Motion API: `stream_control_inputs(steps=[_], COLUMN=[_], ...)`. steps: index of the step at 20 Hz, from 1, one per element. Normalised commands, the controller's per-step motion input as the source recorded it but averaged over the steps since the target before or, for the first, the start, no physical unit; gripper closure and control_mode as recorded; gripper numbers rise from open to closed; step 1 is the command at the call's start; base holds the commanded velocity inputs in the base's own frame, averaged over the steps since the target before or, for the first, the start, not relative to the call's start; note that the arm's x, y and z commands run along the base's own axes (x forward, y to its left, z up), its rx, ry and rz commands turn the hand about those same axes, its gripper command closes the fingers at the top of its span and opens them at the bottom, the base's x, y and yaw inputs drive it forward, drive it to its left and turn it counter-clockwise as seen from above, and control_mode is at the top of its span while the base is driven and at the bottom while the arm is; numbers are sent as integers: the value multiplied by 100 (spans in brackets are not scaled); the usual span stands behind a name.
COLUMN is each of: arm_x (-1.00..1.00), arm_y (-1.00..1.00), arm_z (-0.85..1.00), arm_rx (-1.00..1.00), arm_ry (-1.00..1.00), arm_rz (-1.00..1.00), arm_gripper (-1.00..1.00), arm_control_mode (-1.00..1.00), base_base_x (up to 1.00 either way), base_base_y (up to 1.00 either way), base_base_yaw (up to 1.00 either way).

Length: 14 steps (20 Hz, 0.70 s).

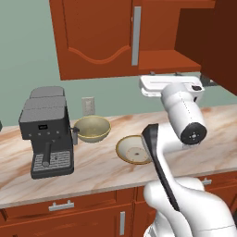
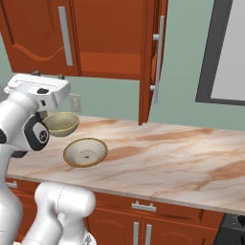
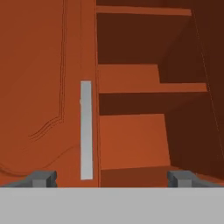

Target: Open the cabinet. Pick the bowls from the counter and place them in the cabinet. Then close the cabinet.

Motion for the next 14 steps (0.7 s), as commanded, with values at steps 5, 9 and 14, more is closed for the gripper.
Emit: stream_control_inputs(steps=[5, 9, 14], arm_x=[35, 39, 33], arm_y=[14, 4, 0], arm_z=[1, 0, 0], arm_rx=[0, 0, 0], arm_ry=[0, 0, -1], arm_rz=[14, 13, 3], arm_gripper=[-100, -100, -100], arm_control_mode=[-100, -100, -100], base_base_x=[0, 0, 0], base_base_y=[0, 0, 0], base_base_yaw=[0, 0, 0])
